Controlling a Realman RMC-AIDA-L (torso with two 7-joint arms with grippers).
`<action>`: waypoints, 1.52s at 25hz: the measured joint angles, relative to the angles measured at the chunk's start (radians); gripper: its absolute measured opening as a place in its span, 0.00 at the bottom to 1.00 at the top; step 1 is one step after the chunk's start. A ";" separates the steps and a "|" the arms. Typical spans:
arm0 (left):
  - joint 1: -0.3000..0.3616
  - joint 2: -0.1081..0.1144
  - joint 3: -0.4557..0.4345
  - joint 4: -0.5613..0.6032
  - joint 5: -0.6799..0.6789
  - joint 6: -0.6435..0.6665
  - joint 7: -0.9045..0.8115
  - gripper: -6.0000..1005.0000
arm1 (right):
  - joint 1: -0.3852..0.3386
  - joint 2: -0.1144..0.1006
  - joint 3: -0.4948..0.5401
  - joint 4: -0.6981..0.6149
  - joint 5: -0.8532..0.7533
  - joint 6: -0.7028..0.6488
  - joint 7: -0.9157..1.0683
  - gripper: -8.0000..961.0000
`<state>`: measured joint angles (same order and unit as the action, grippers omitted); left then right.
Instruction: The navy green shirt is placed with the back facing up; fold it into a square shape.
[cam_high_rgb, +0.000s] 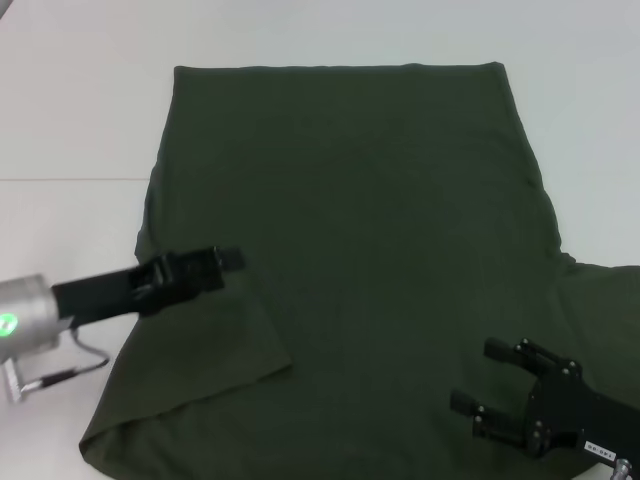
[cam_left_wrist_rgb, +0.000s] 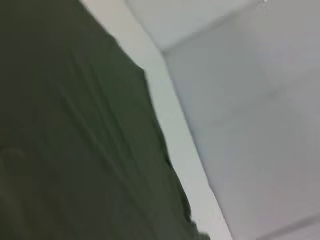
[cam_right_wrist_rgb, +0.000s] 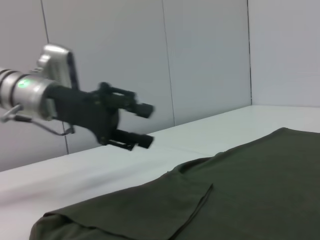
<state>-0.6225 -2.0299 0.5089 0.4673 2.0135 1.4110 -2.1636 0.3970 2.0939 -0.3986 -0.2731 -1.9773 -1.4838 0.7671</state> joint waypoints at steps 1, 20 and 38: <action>0.016 0.008 0.001 0.003 0.000 0.036 0.050 0.47 | 0.000 0.000 0.001 0.000 0.001 0.000 0.005 0.92; 0.263 -0.030 -0.014 0.289 0.244 0.298 0.742 0.81 | -0.058 -0.011 0.033 -0.292 0.032 -0.150 0.589 0.92; 0.263 -0.040 -0.089 0.329 0.185 0.326 0.845 0.82 | 0.080 -0.213 -0.020 -0.715 -0.390 -0.293 1.860 0.92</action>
<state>-0.3592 -2.0698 0.4203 0.7963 2.1987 1.7373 -1.3189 0.4766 1.8807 -0.4183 -0.9880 -2.3671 -1.7766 2.6276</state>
